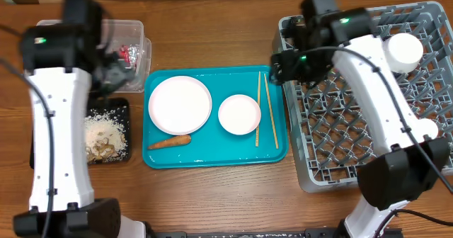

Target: Sort waste into correct bins and load items into the dishwasher

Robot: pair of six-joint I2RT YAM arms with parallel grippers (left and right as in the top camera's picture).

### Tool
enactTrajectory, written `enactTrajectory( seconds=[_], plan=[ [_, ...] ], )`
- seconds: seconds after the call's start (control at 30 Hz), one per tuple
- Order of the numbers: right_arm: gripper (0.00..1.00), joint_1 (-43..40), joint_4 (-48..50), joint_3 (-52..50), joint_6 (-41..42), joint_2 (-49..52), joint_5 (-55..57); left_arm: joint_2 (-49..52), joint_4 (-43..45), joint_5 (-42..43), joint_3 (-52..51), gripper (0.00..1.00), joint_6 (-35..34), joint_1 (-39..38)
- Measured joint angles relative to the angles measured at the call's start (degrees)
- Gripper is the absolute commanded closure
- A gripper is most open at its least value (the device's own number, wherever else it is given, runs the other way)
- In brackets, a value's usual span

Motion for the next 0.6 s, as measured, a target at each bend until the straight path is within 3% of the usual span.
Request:
enactTrajectory(
  seconds=[0.17, 0.33, 0.6],
  plan=[
    [0.16, 3.45, 4.37, -1.95, 4.22, -0.02, 0.87, 0.0, 0.44, 0.0, 0.0, 0.0, 0.0, 7.52],
    [0.18, 5.9, 8.85, -10.32, 8.15, -0.09, 1.33, 0.0, 1.66, -0.02, -0.02, 0.0, 0.0, 9.77],
    [0.34, 7.78, 18.84, -25.4, 15.08, -0.09, 1.2, 0.0, 2.19, 0.02, -0.02, 0.0, 0.0, 9.77]
  ],
)
